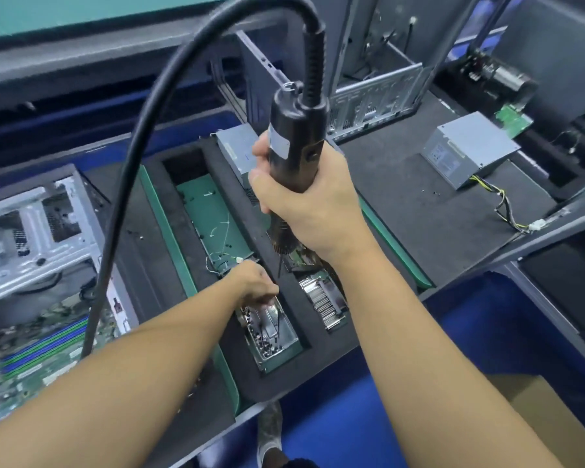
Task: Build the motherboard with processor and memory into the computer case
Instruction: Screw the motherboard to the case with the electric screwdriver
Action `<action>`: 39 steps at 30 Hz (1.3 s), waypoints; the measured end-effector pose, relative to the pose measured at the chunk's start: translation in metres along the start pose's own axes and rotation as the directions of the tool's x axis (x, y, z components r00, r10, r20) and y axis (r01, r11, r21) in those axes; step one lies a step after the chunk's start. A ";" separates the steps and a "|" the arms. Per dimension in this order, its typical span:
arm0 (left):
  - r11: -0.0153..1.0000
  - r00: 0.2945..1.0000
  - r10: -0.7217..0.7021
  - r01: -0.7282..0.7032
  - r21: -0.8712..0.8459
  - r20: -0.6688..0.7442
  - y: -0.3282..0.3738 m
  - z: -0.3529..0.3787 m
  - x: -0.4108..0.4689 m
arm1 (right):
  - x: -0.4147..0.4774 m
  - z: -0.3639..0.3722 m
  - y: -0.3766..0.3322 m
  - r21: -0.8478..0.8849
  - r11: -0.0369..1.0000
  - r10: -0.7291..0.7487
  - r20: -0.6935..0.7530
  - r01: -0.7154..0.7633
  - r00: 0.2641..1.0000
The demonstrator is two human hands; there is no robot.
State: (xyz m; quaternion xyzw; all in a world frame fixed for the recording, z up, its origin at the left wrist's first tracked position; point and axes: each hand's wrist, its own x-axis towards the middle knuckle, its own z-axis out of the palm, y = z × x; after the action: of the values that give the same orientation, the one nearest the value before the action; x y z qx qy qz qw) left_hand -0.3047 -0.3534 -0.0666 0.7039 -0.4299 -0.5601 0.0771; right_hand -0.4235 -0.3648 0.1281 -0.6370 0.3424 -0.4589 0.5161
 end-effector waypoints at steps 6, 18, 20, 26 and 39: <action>0.858 0.953 0.302 -0.263 -0.441 0.021 0.012 -0.086 -0.068 | 0.024 0.040 -0.074 -0.019 0.976 -0.214 0.049 0.215 0.976; 0.573 0.903 0.354 -0.415 -0.707 -0.243 -0.119 -0.193 -0.181 | 0.013 0.212 -0.143 0.121 0.950 -0.305 0.171 0.287 0.937; 0.527 0.908 0.327 -0.406 -0.746 -0.262 -0.144 -0.201 -0.190 | 0.007 0.236 -0.143 0.128 0.949 -0.307 0.178 0.287 0.935; 0.304 0.928 0.291 -0.319 -0.898 -0.231 -0.198 -0.215 -0.206 | -0.004 0.290 -0.143 0.162 0.946 -0.307 0.178 0.279 0.935; 0.165 0.926 0.243 -0.333 -0.929 -0.289 -0.245 -0.227 -0.221 | -0.011 0.345 -0.125 0.212 0.941 -0.293 0.124 0.263 0.948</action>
State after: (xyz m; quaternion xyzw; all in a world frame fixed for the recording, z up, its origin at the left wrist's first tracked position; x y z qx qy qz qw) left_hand 0.0158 -0.1334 0.0298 0.4279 -0.1117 -0.6526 0.6153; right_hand -0.1083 -0.2070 0.2310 -0.6595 0.1622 -0.5079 0.5298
